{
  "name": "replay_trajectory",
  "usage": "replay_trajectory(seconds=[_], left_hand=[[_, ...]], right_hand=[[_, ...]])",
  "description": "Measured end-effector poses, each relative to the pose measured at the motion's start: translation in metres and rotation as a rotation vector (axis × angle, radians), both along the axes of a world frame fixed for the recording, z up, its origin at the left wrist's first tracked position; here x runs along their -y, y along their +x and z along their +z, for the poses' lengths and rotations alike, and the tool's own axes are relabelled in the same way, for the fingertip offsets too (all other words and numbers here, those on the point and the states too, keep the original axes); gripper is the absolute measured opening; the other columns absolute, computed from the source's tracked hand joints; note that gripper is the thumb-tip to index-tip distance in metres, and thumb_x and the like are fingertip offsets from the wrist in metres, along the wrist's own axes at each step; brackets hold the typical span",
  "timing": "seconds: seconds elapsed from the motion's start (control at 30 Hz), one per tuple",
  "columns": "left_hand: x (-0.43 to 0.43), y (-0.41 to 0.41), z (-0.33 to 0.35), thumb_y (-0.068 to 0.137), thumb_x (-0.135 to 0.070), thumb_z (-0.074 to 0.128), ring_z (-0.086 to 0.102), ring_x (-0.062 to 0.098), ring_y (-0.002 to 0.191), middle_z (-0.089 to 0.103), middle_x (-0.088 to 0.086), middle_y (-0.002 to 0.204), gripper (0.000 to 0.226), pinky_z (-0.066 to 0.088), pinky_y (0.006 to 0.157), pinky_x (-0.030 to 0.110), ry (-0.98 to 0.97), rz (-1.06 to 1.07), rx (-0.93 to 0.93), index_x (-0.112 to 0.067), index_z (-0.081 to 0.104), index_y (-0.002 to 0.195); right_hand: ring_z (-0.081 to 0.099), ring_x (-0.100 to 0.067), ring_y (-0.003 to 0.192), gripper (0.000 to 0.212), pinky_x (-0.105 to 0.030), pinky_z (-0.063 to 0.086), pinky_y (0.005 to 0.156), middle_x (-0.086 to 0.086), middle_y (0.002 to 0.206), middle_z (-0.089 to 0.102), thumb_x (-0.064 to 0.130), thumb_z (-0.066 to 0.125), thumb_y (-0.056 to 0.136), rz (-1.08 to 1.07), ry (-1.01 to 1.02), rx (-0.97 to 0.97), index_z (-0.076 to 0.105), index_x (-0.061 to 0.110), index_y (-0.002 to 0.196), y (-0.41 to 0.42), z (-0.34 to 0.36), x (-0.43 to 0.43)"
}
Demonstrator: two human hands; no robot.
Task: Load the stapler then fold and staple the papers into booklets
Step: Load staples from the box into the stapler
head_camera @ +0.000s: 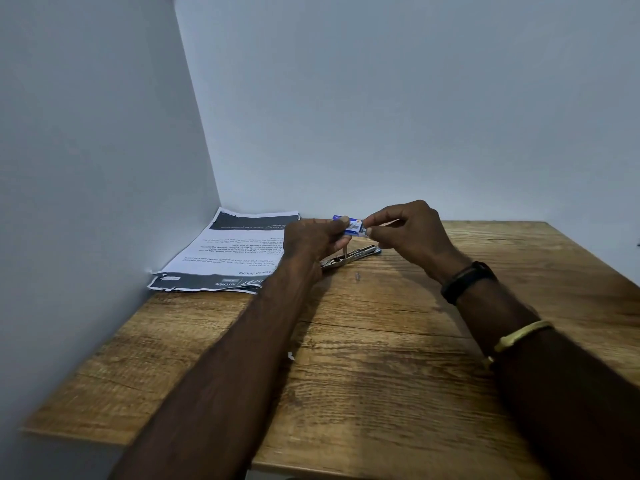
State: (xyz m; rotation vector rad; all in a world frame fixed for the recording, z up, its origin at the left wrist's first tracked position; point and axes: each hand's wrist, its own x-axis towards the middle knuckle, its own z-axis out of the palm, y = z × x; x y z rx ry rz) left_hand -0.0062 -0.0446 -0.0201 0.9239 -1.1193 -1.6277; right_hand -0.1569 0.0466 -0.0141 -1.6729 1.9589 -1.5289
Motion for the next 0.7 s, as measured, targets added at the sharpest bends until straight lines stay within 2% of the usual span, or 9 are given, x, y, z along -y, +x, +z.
replay_trajectory(seconds=[0.1, 0.17, 0.23, 0.3, 0.43, 0.57, 0.7], left_hand=[[-0.0015, -0.0005, 0.0005, 0.079, 0.002, 0.082, 0.075, 0.022, 0.070, 0.076, 0.021, 0.092, 0.013, 0.065, 0.073, 0.032, 0.007, -0.003, -0.005, 0.002, 0.069, 0.081], [-0.0026, 0.0001, 0.0011, 0.078, 0.002, 0.083, 0.075, 0.023, 0.072, 0.075, 0.023, 0.095, 0.016, 0.065, 0.074, 0.033, 0.010, -0.005, 0.008, 0.006, 0.070, 0.087], [-0.0036, 0.0008, 0.0014, 0.077, 0.002, 0.084, 0.074, 0.024, 0.070, 0.075, 0.024, 0.095, 0.021, 0.065, 0.069, 0.030, 0.011, 0.004, 0.029, 0.011, 0.071, 0.092], [-0.0048, 0.0006, 0.0020, 0.076, 0.003, 0.084, 0.073, 0.021, 0.064, 0.075, 0.023, 0.091, 0.019, 0.065, 0.063, 0.028, 0.015, 0.010, 0.028, 0.010, 0.070, 0.087], [-0.0059, -0.0006, 0.0028, 0.074, 0.002, 0.086, 0.074, 0.022, 0.061, 0.076, 0.023, 0.091, 0.018, 0.065, 0.064, 0.028, 0.021, 0.026, 0.039, 0.005, 0.069, 0.078], [-0.0054, 0.0007, 0.0033, 0.073, 0.001, 0.087, 0.076, 0.024, 0.064, 0.077, 0.021, 0.087, 0.019, 0.065, 0.064, 0.029, 0.028, 0.025, 0.033, 0.004, 0.069, 0.077], [-0.0078, 0.0001, 0.0037, 0.073, 0.003, 0.087, 0.074, 0.021, 0.056, 0.075, 0.018, 0.074, 0.018, 0.064, 0.059, 0.027, 0.026, 0.015, 0.027, 0.003, 0.069, 0.071]], right_hand=[[0.070, 0.003, 0.062, 0.010, -0.023, 0.056, 0.071, 0.009, 0.079, 0.075, 0.014, 0.079, 0.085, 0.012, 0.016, -0.098, 0.083, 0.018, 0.093, 0.0004, 0.0022, -0.0009], [0.069, 0.001, 0.063, 0.008, -0.020, 0.048, 0.069, 0.010, 0.076, 0.073, 0.016, 0.079, 0.085, 0.005, 0.036, -0.164, 0.083, 0.017, 0.091, 0.0017, 0.0033, -0.0008], [0.068, -0.005, 0.067, 0.006, -0.021, 0.044, 0.069, 0.010, 0.075, 0.072, 0.017, 0.078, 0.086, 0.004, 0.057, -0.203, 0.083, 0.017, 0.089, 0.0020, 0.0041, -0.0013], [0.066, -0.004, 0.066, 0.005, -0.022, 0.044, 0.069, 0.012, 0.075, 0.070, 0.018, 0.077, 0.087, 0.008, 0.067, -0.203, 0.082, 0.018, 0.089, 0.0017, 0.0040, -0.0019], [0.066, -0.010, 0.074, 0.004, -0.032, 0.053, 0.077, 0.004, 0.088, 0.074, 0.019, 0.075, 0.090, 0.007, 0.056, -0.171, 0.078, 0.017, 0.090, 0.0006, 0.0032, -0.0011], [0.070, -0.017, 0.087, 0.007, -0.044, 0.059, 0.085, 0.000, 0.096, 0.076, 0.018, 0.072, 0.093, 0.042, 0.047, -0.060, 0.077, 0.013, 0.092, -0.0013, 0.0024, 0.0008], [0.070, -0.016, 0.089, 0.009, -0.047, 0.060, 0.088, -0.001, 0.094, 0.076, 0.018, 0.072, 0.093, 0.053, 0.035, 0.022, 0.078, 0.010, 0.094, -0.0041, 0.0007, 0.0012]])
